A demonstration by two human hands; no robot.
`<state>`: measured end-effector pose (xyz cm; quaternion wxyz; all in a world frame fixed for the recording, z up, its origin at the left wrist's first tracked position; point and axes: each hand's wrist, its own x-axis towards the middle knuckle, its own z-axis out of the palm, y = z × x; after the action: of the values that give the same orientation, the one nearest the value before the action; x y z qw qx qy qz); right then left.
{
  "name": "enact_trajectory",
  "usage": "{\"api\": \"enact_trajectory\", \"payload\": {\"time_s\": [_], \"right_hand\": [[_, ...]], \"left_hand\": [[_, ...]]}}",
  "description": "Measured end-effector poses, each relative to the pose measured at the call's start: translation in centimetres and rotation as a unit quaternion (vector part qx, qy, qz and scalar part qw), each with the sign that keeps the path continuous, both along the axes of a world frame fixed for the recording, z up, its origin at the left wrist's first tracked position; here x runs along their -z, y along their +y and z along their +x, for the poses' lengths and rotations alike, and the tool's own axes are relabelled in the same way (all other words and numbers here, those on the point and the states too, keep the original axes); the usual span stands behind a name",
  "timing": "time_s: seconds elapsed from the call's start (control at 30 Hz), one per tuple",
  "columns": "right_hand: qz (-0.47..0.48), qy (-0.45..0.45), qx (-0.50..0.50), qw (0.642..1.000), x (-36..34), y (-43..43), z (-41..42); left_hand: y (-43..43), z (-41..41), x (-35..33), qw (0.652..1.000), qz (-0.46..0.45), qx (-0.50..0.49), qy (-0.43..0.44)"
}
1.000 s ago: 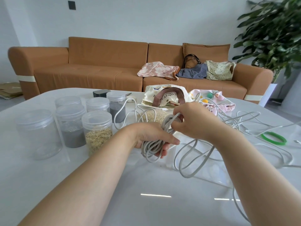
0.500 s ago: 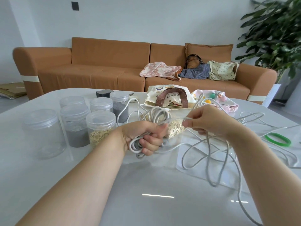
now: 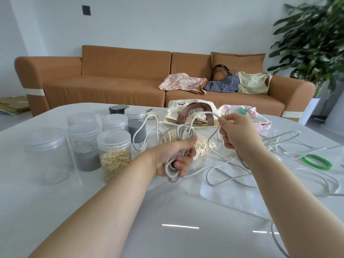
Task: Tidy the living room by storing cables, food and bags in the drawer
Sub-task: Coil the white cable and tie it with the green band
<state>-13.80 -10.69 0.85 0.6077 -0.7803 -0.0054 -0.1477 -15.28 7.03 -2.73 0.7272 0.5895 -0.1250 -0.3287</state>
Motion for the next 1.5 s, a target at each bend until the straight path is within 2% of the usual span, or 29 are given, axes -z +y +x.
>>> {"api": "enact_trajectory", "payload": {"time_s": [0.1, 0.23, 0.33, 0.47, 0.7, 0.77, 0.83, 0.93, 1.0, 1.07, 1.17, 1.23, 1.37, 1.5], "right_hand": [[-0.147, -0.038, 0.031, 0.988, 0.0, 0.6, -0.3], [-0.277, -0.061, -0.005, 0.959, 0.3, 1.4, -0.7], [-0.284, -0.062, -0.043, 0.956, 0.3, 1.6, -0.9], [-0.279, -0.076, -0.072, 0.955, 0.1, 1.8, -1.3], [-0.287, -0.079, -0.123, 0.947, 0.1, 2.0, -1.5], [-0.3, -0.057, -0.141, 0.942, -0.1, 1.8, -1.5], [-0.317, 0.001, -0.179, 0.931, -0.3, 1.2, -1.4], [-0.297, 0.058, -0.208, 0.93, -0.4, 0.0, -1.3], [-0.287, 0.061, -0.201, 0.935, -0.4, -0.4, -1.3], [-0.299, 0.063, -0.198, 0.931, -0.3, -0.3, -1.4], [-0.273, 0.082, -0.239, 0.928, -0.1, -0.1, -1.6], [-0.252, 0.107, -0.293, 0.916, -0.1, -0.1, -1.8], [-0.271, 0.124, -0.361, 0.884, -0.5, 0.0, -2.3], [-0.365, 0.08, -0.332, 0.866, -0.6, 0.2, -2.4]], "left_hand": [[-0.5, 0.1, -0.2, 0.998, -0.024, -0.055, -0.008], [-1.0, 0.1, -0.5, 0.986, -0.102, -0.128, 0.002], [-1.4, 0.2, -0.9, 0.971, -0.136, -0.196, 0.018], [-1.7, 0.4, -0.8, 0.958, -0.126, -0.257, 0.011], [-1.9, 0.8, -0.5, 0.958, -0.083, -0.272, -0.031], [-2.3, 0.8, -0.4, 0.949, -0.062, -0.303, -0.057], [-2.5, 0.9, -0.4, 0.93, -0.04, -0.355, -0.087], [-2.0, 1.3, -0.6, 0.902, -0.057, -0.417, -0.098], [-1.6, 1.4, -0.8, 0.905, -0.125, -0.401, -0.067], [-1.6, 1.1, -1.2, 0.912, -0.227, -0.342, -0.023], [-1.8, 0.4, -1.6, 0.9, -0.329, -0.284, 0.004], [-1.8, 0.1, -1.7, 0.905, -0.332, -0.267, -0.017], [-1.6, -0.3, -1.9, 0.918, -0.31, -0.246, -0.019], [-0.9, 0.1, -2.1, 0.944, -0.201, -0.255, -0.053]]}}
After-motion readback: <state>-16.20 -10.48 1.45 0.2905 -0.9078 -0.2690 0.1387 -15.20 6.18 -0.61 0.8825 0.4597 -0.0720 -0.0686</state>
